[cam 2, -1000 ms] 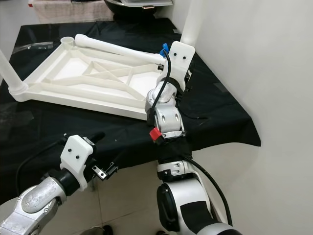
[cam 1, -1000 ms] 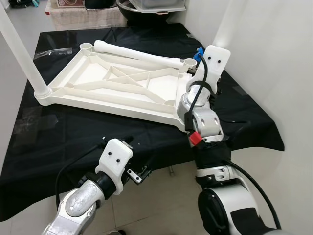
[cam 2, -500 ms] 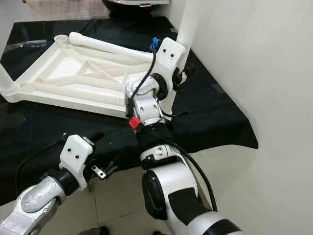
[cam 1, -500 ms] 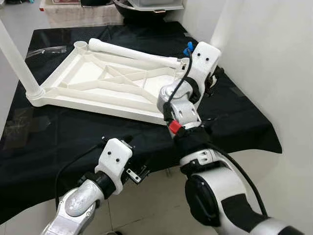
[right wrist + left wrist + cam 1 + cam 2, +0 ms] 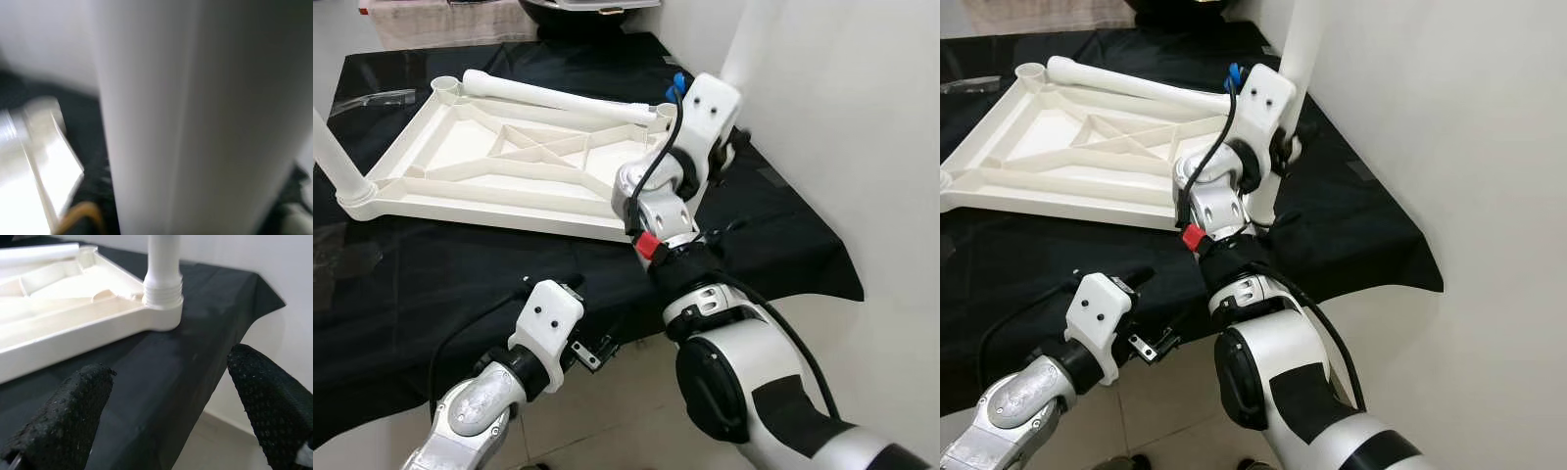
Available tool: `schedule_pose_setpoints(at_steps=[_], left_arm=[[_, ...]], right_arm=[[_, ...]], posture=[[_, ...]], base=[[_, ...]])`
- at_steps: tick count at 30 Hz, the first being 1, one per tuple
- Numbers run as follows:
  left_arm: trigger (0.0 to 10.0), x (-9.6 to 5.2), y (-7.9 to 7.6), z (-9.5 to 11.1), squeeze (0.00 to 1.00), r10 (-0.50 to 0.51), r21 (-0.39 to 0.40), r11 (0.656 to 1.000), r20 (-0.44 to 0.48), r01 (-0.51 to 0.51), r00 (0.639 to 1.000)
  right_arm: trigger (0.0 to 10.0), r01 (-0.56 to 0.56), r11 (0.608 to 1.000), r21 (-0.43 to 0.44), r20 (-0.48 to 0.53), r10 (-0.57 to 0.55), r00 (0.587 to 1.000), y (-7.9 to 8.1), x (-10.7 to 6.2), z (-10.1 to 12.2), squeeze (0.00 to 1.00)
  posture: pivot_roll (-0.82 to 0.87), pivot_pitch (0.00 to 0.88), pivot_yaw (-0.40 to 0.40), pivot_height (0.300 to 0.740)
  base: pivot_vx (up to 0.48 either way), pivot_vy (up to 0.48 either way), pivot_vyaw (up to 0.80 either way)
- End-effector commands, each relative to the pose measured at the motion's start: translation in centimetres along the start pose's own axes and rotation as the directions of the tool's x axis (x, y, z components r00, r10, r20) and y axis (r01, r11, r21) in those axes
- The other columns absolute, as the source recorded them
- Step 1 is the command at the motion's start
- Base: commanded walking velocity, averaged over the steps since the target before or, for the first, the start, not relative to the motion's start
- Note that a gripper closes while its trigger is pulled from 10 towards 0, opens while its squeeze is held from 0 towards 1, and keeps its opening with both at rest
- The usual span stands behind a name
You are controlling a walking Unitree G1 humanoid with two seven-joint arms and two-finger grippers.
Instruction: Building children table
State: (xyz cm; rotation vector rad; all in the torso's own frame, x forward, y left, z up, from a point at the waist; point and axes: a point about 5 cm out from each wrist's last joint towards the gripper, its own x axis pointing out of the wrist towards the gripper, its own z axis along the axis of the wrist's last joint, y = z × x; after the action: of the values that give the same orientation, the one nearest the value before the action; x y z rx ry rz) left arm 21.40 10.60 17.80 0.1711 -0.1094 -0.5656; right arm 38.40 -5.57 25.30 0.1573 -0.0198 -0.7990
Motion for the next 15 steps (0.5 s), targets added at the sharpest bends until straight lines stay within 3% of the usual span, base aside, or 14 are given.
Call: schedule_pose_setpoints(at_steps=[1, 5, 6, 7, 8, 13, 15], left_arm=[[10.0, -0.1, -0.4, -0.3, 0.0, -0.009, -0.009, 1.0, -0.006, 0.009, 1.0], [10.0, -0.1, -0.5, -0.3, 0.0, -0.011, -0.011, 1.0, -0.005, 0.011, 1.0], [10.0, -0.1, -0.6, -0.4, 0.0, -0.011, -0.011, 1.0, -0.006, 0.011, 1.0], [10.0, -0.1, -0.6, -0.4, 0.0, -0.011, -0.012, 1.0, -0.007, 0.011, 1.0], [10.0, -0.1, -0.6, -0.4, 0.0, -0.012, -0.011, 1.0, -0.009, 0.012, 1.0], [10.0, -0.1, -0.6, -0.5, 0.0, -0.012, -0.01, 1.0, -0.012, 0.012, 1.0], [10.0, -0.1, -0.5, -0.5, 0.0, -0.01, -0.009, 1.0, -0.012, 0.01, 1.0]], right_arm=[[10.0, 0.015, 1.0, 0.002, -0.065, -0.015, 0.998, -0.4, 0.3, -1.1, 1.0], [10.0, -0.021, 0.999, 0.024, -0.052, 0.023, 0.998, 0.0, 0.1, -1.0, 1.0], [10.0, -0.04, 0.999, 0.032, -0.044, 0.041, 0.998, 0.1, 0.1, -0.8, 0.74], [10.0, -0.052, 0.998, 0.037, -0.039, 0.053, 0.998, 0.2, 0.0, -0.8, 0.74], [10.0, -0.065, 0.997, 0.046, -0.028, 0.066, 0.997, 0.2, 0.0, -0.5, 0.0], [10.0, -0.091, 0.993, 0.078, 0.001, 0.091, 0.996, 0.3, 0.1, 0.0, 0.0], [10.0, -0.149, 0.984, 0.096, 0.035, 0.147, 0.989, 0.3, 0.1, 0.2, 0.0]], posture=[[0.13, 0.19, -0.067, 0.74], [0.13, 0.187, -0.065, 0.74], [0.13, 0.187, -0.065, 0.74], [0.13, 0.187, -0.065, 0.74], [0.13, 0.188, -0.062, 0.74], [0.13, 0.19, -0.063, 0.74], [0.12, 0.192, -0.062, 0.74]], base=[[0.0, 0.0, 0.0], [0.0, 0.0, 0.0], [0.0, 0.0, 0.0], [0.0, 0.0, 0.0], [0.0, 0.0, 0.0], [0.0, 0.0, 0.0], [0.0, 0.0, 0.0]])
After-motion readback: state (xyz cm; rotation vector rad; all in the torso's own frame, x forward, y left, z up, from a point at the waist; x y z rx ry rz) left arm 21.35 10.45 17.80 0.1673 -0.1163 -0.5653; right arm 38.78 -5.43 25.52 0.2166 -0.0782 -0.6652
